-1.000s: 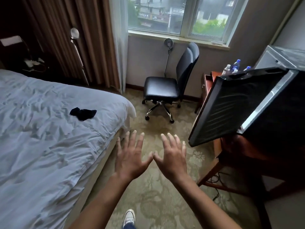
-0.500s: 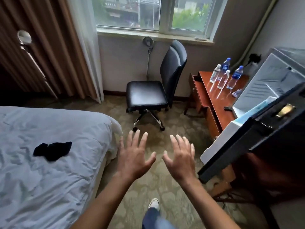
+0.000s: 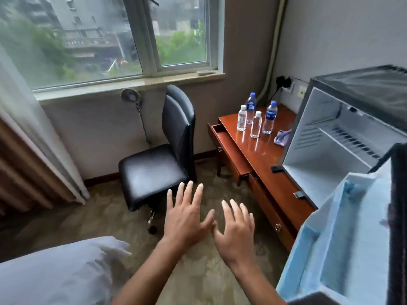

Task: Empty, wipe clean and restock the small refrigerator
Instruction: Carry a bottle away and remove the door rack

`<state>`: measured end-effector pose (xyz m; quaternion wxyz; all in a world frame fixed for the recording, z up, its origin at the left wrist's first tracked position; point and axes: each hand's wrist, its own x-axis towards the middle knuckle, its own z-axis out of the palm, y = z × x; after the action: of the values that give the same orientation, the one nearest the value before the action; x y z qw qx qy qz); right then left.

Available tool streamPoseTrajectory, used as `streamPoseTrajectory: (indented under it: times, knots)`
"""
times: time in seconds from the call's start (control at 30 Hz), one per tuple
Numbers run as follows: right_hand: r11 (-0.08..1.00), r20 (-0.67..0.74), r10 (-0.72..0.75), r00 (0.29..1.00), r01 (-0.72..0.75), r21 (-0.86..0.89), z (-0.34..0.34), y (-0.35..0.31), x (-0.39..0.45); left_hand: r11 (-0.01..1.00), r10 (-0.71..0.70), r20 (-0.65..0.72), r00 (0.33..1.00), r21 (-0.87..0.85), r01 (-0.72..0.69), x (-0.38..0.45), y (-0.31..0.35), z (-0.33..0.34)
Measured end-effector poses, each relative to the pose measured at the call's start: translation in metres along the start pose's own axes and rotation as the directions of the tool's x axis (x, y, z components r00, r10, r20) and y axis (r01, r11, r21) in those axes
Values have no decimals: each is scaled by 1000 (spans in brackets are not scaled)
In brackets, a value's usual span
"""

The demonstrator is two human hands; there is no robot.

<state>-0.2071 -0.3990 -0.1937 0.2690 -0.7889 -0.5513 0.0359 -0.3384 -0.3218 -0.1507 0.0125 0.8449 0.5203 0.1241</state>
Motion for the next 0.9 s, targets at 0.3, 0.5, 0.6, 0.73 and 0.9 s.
streamPoseTrajectory:
  times: [0.3,0.5,0.6,0.73,0.9]
  knots:
    - [962,-111,271,956,-273,-5,8,44,41,963,264,78,961,-83,-258,121,41,50]
    - [896,-185,422,888,-439,-61,19,64,84,904,420,128,898,-144,-403,192,54,84]
    - [853,-215,483,849,-511,-102,33,67,129,879,471,147,870,-155,-450,239,40,94]
    - [834,-217,505,835,-537,-128,55,48,201,875,478,162,864,-176,-451,311,2,98]
    - [829,-228,489,842,-530,-177,80,13,296,866,486,130,864,-200,-458,391,-51,93]
